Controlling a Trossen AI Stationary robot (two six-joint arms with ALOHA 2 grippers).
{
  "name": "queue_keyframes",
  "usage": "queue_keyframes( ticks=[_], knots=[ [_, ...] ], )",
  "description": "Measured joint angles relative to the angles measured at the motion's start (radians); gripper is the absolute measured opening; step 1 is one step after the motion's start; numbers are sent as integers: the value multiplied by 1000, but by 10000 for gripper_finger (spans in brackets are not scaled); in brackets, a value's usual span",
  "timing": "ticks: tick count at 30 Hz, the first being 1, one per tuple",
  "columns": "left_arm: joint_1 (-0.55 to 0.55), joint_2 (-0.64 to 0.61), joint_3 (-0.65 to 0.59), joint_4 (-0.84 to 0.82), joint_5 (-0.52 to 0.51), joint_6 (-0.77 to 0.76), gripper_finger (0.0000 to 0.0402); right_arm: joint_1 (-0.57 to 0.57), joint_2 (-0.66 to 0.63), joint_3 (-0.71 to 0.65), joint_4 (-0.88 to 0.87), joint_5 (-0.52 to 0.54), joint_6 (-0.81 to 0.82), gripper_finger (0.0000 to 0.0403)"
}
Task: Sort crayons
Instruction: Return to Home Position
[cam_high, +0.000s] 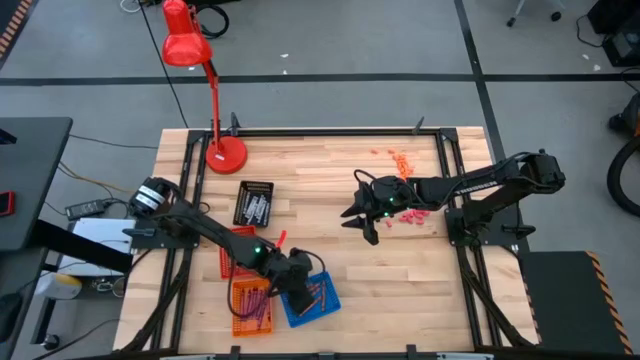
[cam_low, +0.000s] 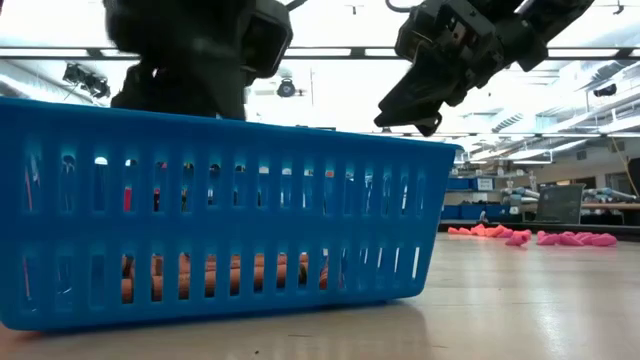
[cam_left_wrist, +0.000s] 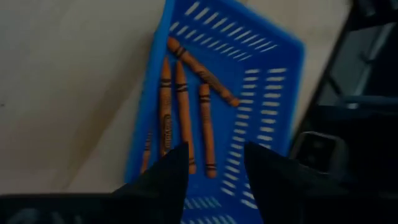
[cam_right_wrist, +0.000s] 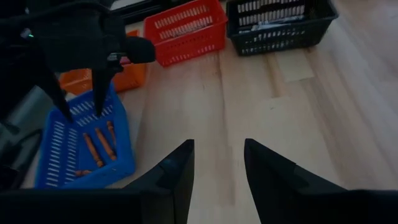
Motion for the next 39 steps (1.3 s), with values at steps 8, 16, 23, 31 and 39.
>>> queue_keyframes(
  ticks=[8,16,23,31,39],
  knots=[
    [51,-103,1,-16,12,-41,132,-66,-65,0,45,-62,104,144],
    [104,-278,1,-166,-197,82,98,-139,-237,-74,84,-11,82,144],
    [154,-435,1,-345,-327,163,71,-200,-385,-164,82,-35,127,144],
    [246,-537,0,-410,-331,304,41,-212,-440,-186,37,-64,134,144],
    [314,-592,-2,-522,-334,405,18,-211,-471,-186,-7,-90,194,144]
  ],
)
